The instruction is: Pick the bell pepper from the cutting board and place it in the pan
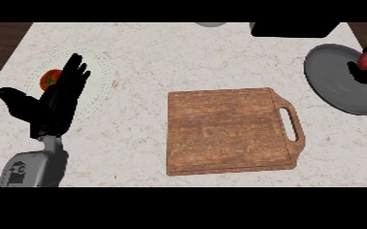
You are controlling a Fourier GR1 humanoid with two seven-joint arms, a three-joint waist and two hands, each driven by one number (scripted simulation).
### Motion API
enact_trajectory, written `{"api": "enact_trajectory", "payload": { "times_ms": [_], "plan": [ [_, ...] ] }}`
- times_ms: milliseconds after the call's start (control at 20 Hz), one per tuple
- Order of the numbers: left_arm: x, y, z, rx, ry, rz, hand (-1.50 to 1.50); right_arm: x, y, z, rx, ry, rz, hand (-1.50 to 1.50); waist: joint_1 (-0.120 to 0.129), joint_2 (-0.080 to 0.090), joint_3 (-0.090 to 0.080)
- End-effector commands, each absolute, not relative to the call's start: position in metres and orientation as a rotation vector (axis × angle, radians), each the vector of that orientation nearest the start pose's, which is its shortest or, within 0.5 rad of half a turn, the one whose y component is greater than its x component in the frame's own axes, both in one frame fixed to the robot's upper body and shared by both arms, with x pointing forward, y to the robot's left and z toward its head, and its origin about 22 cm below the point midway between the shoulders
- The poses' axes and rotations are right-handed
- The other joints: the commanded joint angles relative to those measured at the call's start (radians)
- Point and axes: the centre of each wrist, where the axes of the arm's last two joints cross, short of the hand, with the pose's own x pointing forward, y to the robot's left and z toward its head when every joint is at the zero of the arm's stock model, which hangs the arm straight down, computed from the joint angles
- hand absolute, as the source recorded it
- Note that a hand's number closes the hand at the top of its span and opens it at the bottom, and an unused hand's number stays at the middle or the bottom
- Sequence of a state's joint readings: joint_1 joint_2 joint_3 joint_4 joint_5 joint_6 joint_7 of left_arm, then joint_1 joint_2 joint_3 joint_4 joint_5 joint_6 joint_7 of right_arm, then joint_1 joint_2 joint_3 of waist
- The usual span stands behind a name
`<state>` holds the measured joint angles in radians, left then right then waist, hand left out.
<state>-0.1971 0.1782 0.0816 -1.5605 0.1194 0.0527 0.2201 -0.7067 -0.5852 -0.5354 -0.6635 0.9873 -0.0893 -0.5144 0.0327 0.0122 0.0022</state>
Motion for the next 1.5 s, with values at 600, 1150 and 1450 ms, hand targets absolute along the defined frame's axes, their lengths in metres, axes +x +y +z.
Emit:
{"api": "enact_trajectory", "payload": {
  "times_ms": [600,1150,1450],
  "plan": [
    [0.298,0.246,0.066,0.050,-1.565,0.003,0.00,0.370,-0.450,0.063,-0.928,-1.325,0.678,-1.50,0.026,0.014,0.003],
    [0.280,0.262,0.057,0.059,-1.532,0.009,0.00,0.311,-0.527,0.078,-0.657,-1.628,0.156,-1.50,-0.001,0.007,0.005],
    [0.279,0.272,0.060,0.065,-1.527,0.021,0.00,0.257,-0.579,0.099,-0.492,-1.693,0.060,-1.50,-0.005,0.005,0.005]
  ]
}}
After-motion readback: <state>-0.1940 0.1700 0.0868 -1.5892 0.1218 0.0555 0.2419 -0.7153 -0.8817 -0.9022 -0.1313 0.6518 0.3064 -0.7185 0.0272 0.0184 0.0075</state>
